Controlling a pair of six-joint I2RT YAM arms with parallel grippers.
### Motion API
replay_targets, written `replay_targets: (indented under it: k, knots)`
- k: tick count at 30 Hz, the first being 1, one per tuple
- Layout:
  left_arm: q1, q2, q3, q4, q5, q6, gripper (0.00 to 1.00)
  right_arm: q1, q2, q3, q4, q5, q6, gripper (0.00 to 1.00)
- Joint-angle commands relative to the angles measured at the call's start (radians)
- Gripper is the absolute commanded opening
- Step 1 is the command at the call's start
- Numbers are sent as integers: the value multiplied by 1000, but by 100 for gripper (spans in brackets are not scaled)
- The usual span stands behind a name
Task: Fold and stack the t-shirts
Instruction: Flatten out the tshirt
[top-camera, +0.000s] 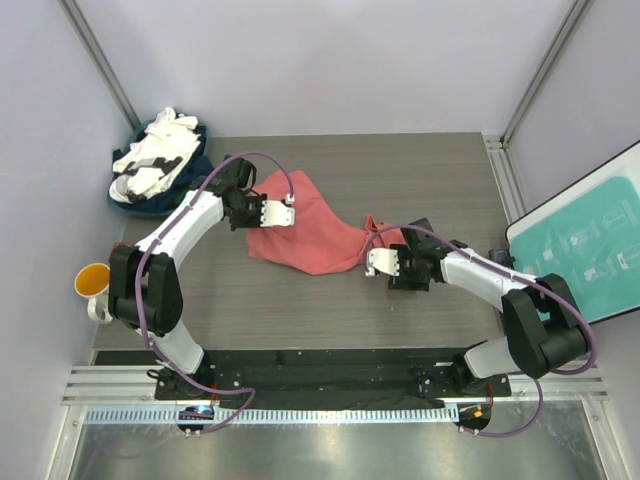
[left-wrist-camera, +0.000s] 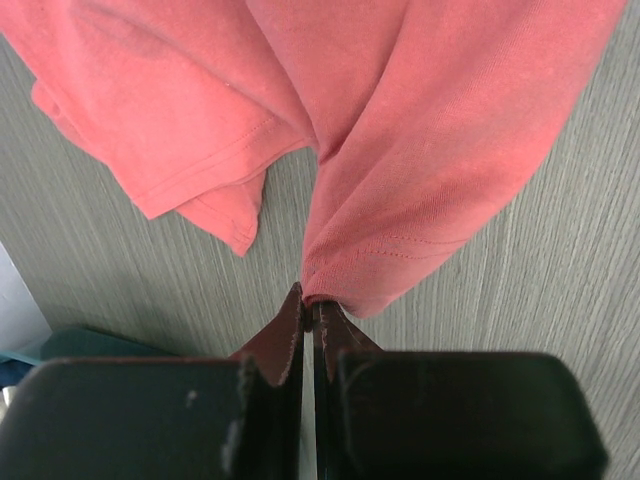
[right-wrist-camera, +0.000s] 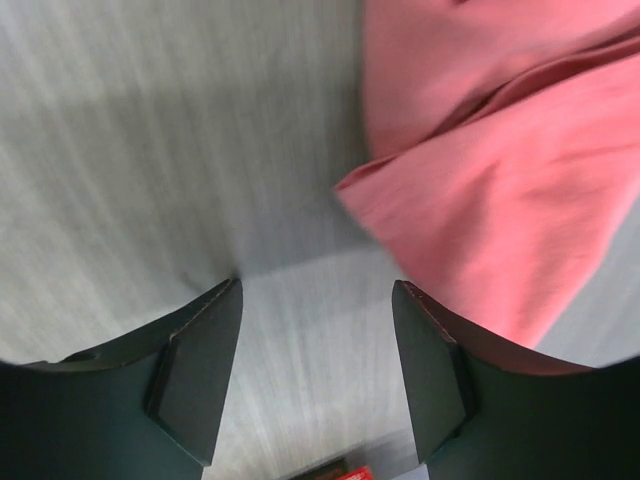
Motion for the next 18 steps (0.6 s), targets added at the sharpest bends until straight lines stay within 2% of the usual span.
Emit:
replay_targets:
  k: [1,6,9,12,13,16,18]
  knots:
    - [-7,6,48,10,1,-3,0,8,48,-15,173,-8,-19,67]
    - [-7,11,53,10,1,-4,0,21,109,13,246,-19,-15,64]
    - [-9,11,56,12,-2,-7,0,32,134,36,240,-30,-4,57]
    - [-9,11,54,13,-8,-10,0,44,135,36,234,-34,-15,42]
    - [-9,9,51,13,-9,-9,0,48,131,34,226,-34,-24,31]
    - [-9,9,46,15,-11,-10,0,51,120,39,205,-31,-36,12]
    - [-9,11,48,15,-9,-9,0,51,103,60,171,-27,-48,8]
